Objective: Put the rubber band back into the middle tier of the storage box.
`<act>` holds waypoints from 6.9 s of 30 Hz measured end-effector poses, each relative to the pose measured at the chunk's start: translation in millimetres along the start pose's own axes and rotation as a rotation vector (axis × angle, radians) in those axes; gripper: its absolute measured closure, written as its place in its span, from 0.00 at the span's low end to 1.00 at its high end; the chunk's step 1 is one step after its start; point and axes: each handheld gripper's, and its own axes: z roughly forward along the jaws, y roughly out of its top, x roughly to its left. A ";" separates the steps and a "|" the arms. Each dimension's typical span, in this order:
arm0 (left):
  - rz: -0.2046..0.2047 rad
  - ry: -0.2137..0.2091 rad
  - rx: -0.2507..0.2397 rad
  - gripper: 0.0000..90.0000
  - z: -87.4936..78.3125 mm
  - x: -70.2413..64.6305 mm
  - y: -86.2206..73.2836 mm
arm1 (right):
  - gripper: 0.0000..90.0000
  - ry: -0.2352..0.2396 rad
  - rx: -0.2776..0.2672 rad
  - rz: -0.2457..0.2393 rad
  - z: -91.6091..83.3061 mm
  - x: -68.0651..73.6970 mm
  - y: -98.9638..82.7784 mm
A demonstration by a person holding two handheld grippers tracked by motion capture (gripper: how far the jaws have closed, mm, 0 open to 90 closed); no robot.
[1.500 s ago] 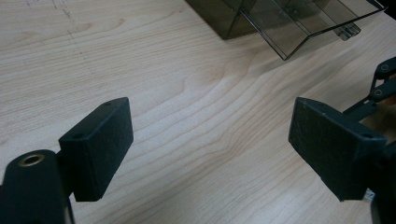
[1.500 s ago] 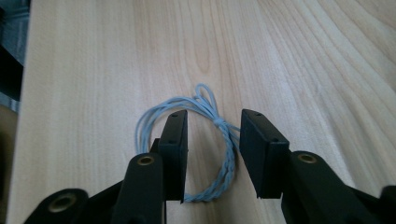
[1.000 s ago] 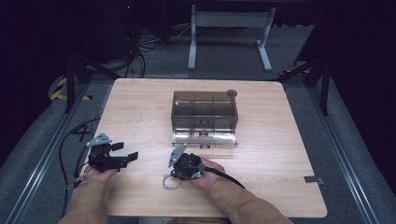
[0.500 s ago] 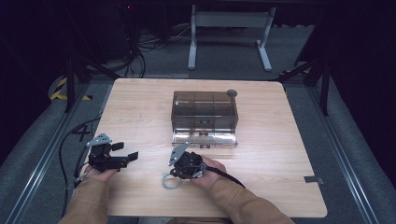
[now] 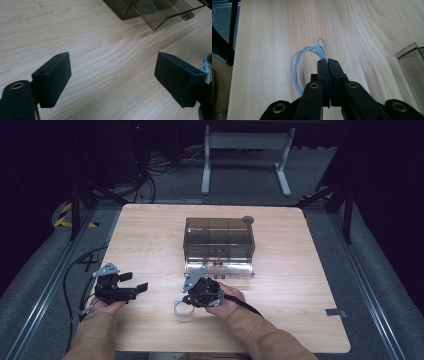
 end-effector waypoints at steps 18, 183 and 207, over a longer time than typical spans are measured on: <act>0.000 0.002 0.001 0.16 -0.2 -0.1 0.0 | 0.99 -0.048 -0.020 0.035 -31.2 -20.6 2.2; 0.005 -0.023 0.010 0.16 11.8 -0.4 7.6 | 1.00 -0.173 0.067 0.122 -91.9 -80.5 -50.8; -0.007 0.008 0.046 0.17 20.5 0.9 12.3 | 1.00 -0.112 0.067 0.138 -83.4 -57.5 -80.0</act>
